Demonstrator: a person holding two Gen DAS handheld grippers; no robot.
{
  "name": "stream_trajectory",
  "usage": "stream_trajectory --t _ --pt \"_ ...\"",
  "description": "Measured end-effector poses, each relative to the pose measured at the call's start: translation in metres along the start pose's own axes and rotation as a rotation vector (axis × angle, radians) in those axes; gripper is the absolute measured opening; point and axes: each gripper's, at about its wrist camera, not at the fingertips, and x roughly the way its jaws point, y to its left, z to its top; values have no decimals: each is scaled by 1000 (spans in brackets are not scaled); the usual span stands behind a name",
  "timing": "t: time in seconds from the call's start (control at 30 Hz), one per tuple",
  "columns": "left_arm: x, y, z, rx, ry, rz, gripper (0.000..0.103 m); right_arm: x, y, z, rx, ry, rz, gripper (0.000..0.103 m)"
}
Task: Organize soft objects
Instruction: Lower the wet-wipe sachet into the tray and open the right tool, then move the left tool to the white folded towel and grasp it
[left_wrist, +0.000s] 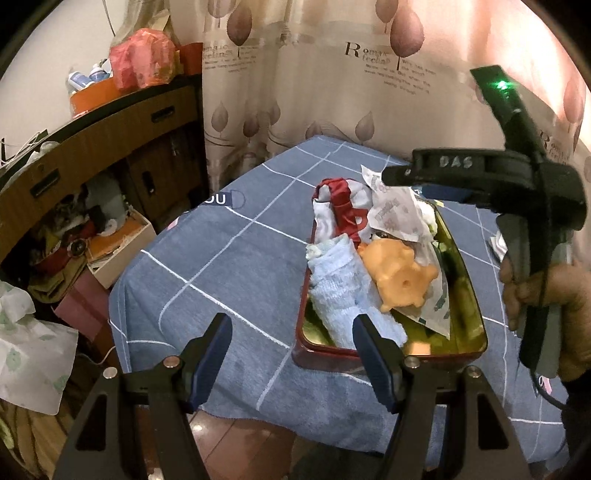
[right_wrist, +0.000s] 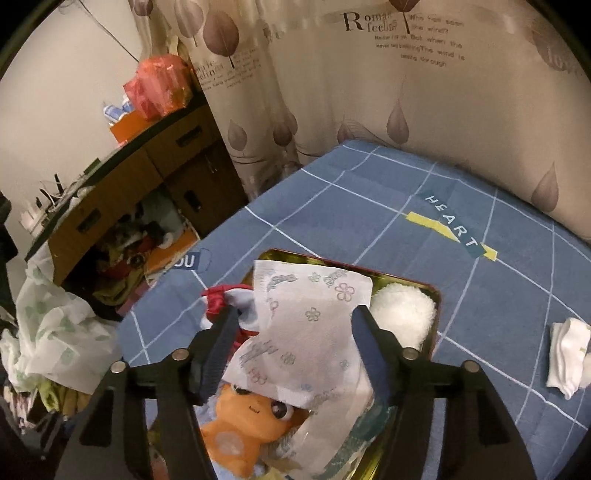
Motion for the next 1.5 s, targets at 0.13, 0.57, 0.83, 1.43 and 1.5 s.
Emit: stream_trajectory --t 0.13,0.57,0.83,1.43,1.5 --pt "-2 -1 -1 8 -8 1 70 -32 -9 -9 24 -97 -6 63" --pt "-9 -18 -4 69 -34 26 70 -142 -170 -167 94 -99 -601 80" --pt "-12 -37 -11 145 -44 74 70 -196 -275 -222 306 -75 -761 82" --pt "-19 -108 -16 335 -66 127 70 -208 -288 -232 378 -139 -630 100" --pt "-20 -123 -16 364 -71 118 70 -208 -288 -232 375 -143 -629 101"
